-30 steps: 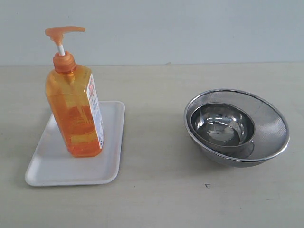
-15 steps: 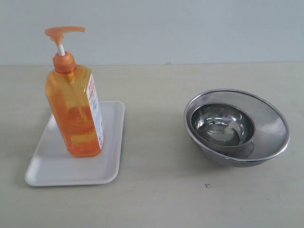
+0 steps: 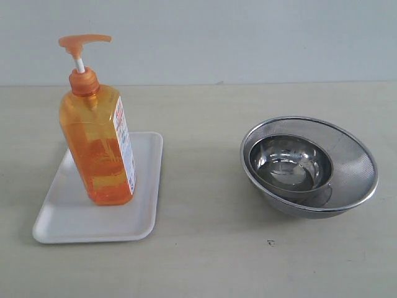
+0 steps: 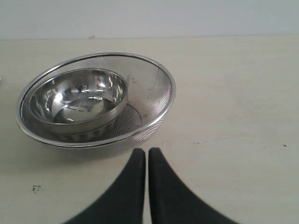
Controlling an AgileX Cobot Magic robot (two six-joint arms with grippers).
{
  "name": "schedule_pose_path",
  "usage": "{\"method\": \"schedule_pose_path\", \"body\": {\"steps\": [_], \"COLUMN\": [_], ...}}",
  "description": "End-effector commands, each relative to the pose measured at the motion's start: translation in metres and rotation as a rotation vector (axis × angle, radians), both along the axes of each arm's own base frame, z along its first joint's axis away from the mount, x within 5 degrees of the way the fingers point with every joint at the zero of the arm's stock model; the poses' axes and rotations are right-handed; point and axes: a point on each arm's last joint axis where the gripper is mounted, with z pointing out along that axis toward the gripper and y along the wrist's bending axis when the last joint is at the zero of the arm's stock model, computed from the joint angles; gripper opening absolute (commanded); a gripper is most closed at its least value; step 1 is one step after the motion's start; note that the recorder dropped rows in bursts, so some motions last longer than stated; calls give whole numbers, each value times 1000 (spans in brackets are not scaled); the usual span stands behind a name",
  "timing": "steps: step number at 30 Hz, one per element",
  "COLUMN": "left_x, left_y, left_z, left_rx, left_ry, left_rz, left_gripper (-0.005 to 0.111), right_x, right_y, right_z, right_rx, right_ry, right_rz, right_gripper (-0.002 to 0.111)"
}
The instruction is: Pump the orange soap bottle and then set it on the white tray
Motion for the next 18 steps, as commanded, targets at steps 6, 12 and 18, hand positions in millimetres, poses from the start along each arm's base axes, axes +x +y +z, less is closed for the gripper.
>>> {"method": "schedule_pose_path", "body": {"steps": [6, 12, 18], "left_x": [0, 0, 0], "left_y": [0, 0, 0], "left_z": [-1, -1, -1], "left_rx": [-15, -15, -15], "left_ry": [-1, -1, -1], "left_rz": [-1, -1, -1], "left_gripper": [5, 5, 5], "right_x": [0, 0, 0], "right_y": [-1, -1, -1], "right_z": [1, 2, 2], "right_rx": [-3, -1, -1], "right_ry": [-8, -19, -19], "right_rz": [-8, -9, -9], "right_gripper": [0, 0, 0]}}
